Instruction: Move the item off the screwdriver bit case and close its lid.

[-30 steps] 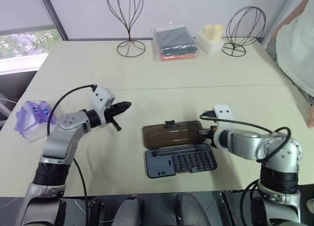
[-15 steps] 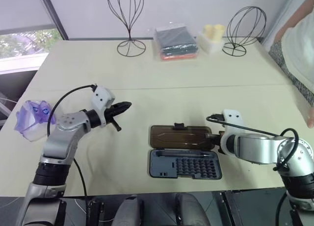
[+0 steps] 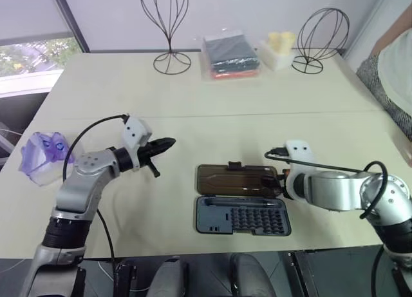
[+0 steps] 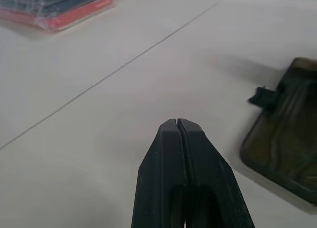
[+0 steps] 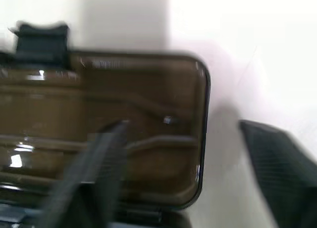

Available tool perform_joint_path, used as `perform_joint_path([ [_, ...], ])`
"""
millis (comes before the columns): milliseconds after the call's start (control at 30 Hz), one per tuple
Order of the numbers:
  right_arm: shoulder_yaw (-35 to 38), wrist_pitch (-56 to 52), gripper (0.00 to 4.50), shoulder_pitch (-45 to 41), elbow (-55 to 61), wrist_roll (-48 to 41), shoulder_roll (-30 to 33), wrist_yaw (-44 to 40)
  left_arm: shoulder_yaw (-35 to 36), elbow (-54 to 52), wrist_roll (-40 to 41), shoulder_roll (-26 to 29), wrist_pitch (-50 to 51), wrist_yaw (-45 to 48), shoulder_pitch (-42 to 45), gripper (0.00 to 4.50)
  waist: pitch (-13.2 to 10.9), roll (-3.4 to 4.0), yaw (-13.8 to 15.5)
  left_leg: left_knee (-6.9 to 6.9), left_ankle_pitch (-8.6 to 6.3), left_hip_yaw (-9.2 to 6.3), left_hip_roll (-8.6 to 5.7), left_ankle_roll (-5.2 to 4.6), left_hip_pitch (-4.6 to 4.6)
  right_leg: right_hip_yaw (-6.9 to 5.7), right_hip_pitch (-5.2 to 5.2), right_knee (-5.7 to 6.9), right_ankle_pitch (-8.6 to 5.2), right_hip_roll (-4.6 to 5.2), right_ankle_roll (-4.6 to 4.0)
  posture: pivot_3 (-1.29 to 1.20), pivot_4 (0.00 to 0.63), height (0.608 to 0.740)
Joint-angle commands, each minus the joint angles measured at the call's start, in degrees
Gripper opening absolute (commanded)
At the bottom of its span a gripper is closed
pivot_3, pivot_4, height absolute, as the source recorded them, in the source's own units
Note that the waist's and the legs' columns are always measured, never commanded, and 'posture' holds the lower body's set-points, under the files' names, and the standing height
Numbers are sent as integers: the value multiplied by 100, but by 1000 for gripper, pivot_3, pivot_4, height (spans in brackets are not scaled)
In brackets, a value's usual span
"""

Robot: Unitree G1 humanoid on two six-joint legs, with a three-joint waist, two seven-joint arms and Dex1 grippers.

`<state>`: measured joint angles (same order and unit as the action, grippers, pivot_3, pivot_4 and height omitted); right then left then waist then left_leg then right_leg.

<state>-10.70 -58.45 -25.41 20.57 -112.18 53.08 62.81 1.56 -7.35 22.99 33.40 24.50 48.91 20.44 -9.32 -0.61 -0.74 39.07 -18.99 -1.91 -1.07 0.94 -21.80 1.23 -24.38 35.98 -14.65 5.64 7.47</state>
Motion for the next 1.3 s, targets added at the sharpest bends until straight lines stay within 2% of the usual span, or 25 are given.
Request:
perform_joint_path([
  [33, 130, -23, 4459, -301, 207, 238, 148, -489, 172, -633, 417, 287, 203, 392, -107, 0, -2, 0, -3, 0, 0, 0, 0, 0, 1, 0, 0, 0, 0, 0, 0, 0, 150, 740],
  [133, 306, -26, 4459, -559, 382, 809, 133, -1211, 85, -1188, 913, 560, 610, 794, -314, 0, -5, 5, -11, -1, 0, 1, 2, 0, -4, 0, -7, 0, 0, 0, 0, 0, 150, 740],
  [200, 578, 278, 4459, -612, 571, 1495, -35, -2093, -95, -1561, 1154, 817, 773, 1233, -571, 0, -6, 6, -9, -1, 0, 0, 2, 0, -5, 0, -8, 0, 0, -1, 0, 0, 150, 740],
  [300, 541, 334, 4459, -685, 871, 2817, 118, -3282, -552, -1812, 1004, 1054, 494, 1787, -859, 0, -10, 16, -4, -2, -1, 1, -2, -2, -6, -1, -8, -3, 0, -2, 0, 0, 150, 740],
  [433, 409, 342, 4459, -601, 846, 3954, 188, -4617, -1057, -1539, 669, 915, 111, 2001, -790, 0, -11, 13, 35, 4, -1, 0, -7, -2, -13, -3, -6, -7, -1, -2, -1, 0, 150, 740],
  [600, -127, 394, 4459, -559, 846, 5428, 381, -6132, -1650, -954, 141, 605, -519, 2271, -570, 0, -11, 14, 8, 4, -2, 1, -9, -3, -13, -6, -7, -7, 0, -3, -1, 0, 150, 740],
  [1000, -410, 389, 4459, -462, 570, 7198, 207, -7906, -2386, 447, -896, 82, -1813, 2529, -375, 0, -10, 14, 18, 6, -2, 1, -10, -3, -13, -5, -10, -3, 0, -1, 0, 0, 150, 740],
  [1133, -531, 697, 4459, -694, 71, 7776, 91, -8653, -2388, 678, -1013, -5, -2023, 2493, -349, 0, -10, 14, 11, 9, -1, 1, -12, -2, -10, -5, -6, -2, 0, 0, 0, 0, 150, 740],
  [1300, -1032, 1401, 4459, -954, -797, 8763, -6, -9634, -2398, 701, -1062, -45, -2082, 2448, -384, 0, -9, 16, 11, 8, -2, 4, -12, -3, 3, -4, -2, 5, 0, -1, 0, 0, 150, 740],
])
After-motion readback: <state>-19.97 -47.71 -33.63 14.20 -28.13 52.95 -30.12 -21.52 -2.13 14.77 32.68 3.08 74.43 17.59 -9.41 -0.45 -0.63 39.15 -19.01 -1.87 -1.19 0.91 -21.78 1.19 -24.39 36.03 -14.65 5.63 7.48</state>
